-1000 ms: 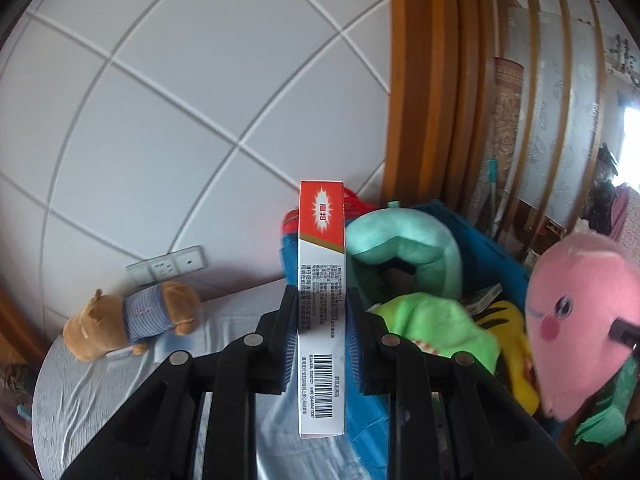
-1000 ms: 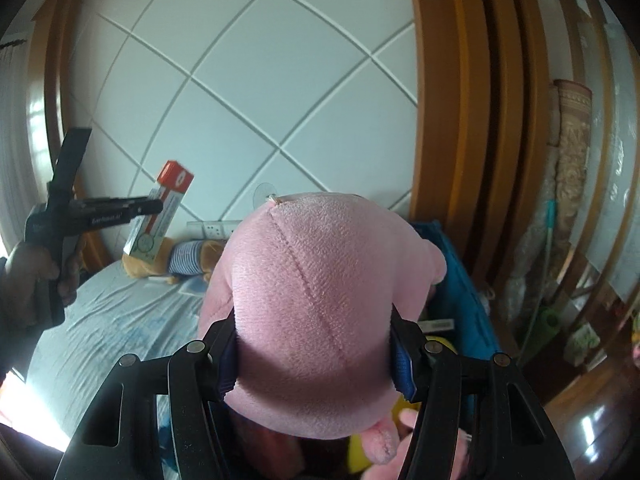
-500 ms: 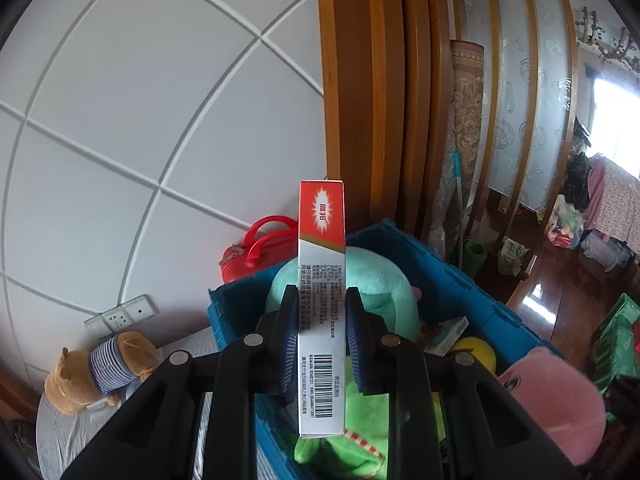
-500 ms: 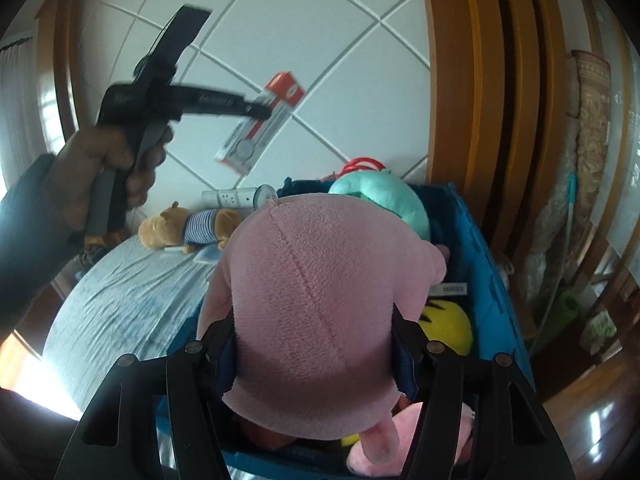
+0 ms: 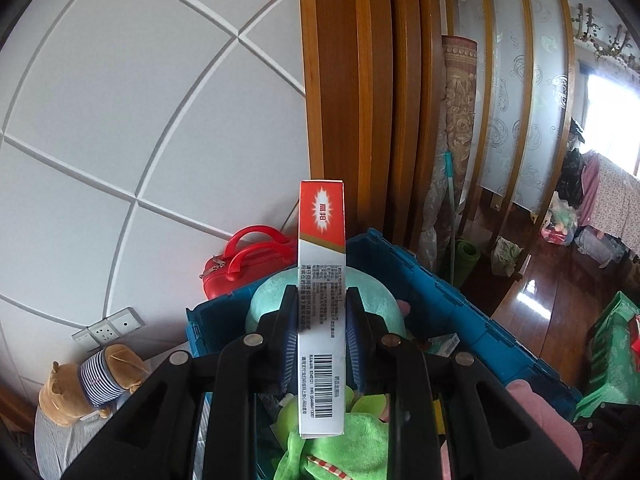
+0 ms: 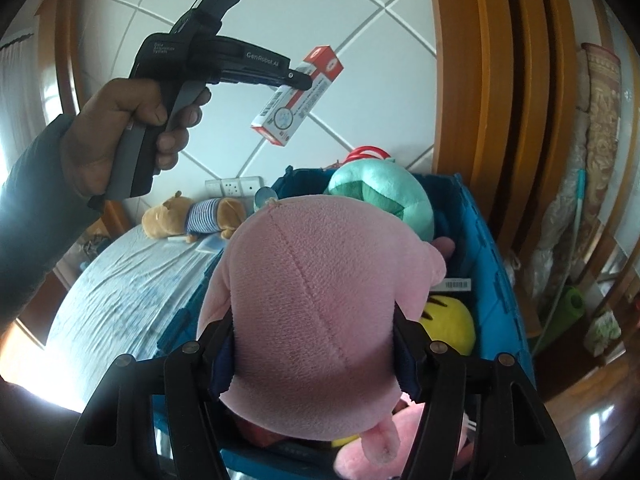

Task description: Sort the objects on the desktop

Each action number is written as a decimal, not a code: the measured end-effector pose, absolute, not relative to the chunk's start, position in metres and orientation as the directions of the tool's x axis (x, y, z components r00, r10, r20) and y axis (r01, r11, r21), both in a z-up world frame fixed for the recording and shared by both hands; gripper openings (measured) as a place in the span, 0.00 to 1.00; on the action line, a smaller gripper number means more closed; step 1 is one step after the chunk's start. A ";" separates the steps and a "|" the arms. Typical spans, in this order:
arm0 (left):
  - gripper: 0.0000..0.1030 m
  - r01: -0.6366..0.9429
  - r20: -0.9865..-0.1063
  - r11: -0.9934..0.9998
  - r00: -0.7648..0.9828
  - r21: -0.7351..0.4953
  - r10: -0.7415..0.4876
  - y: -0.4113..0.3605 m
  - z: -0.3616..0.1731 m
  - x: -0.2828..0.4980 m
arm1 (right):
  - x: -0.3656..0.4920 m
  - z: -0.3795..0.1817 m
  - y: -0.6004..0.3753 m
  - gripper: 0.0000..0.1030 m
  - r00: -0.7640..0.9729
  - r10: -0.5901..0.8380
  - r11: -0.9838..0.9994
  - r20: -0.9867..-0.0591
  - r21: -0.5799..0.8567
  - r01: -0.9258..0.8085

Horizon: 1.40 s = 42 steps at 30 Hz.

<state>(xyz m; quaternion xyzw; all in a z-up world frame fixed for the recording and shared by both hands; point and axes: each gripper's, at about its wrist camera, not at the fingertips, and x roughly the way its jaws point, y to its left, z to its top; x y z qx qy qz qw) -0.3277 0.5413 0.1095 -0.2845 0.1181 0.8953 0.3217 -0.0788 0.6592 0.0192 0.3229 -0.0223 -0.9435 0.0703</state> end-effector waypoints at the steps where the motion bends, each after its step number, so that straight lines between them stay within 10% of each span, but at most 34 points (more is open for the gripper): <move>1: 0.22 -0.644 -0.585 -0.764 -0.631 0.029 0.509 0.542 0.110 -0.328 | -0.080 0.019 0.660 0.62 -0.781 -0.146 -0.989 -0.607 0.085 0.118; 3: 0.33 -0.643 -0.588 -0.765 -0.632 0.034 0.505 0.544 0.109 -0.330 | -0.082 0.019 0.660 0.79 -0.784 -0.129 -0.991 -0.607 0.066 0.112; 4: 0.81 -0.639 -0.593 -0.769 -0.632 0.035 0.499 0.545 0.108 -0.331 | -0.083 0.019 0.660 0.87 -0.785 -0.121 -0.992 -0.607 0.054 0.111; 5: 1.00 -0.638 -0.586 -0.770 -0.635 0.030 0.503 0.545 0.107 -0.332 | -0.084 0.020 0.659 1.00 -0.786 -0.113 -0.993 -0.607 0.041 0.110; 23: 1.00 -0.388 -0.552 -0.921 -0.776 0.040 0.303 0.385 0.069 -0.284 | -0.083 0.030 0.619 1.00 -0.801 -0.116 -0.993 -0.588 0.049 0.108; 42: 1.00 -0.222 -0.566 -0.973 -0.796 -0.057 0.215 0.083 0.046 -0.104 | -0.014 0.039 0.356 1.00 -0.796 -0.044 -0.999 -0.604 0.017 0.042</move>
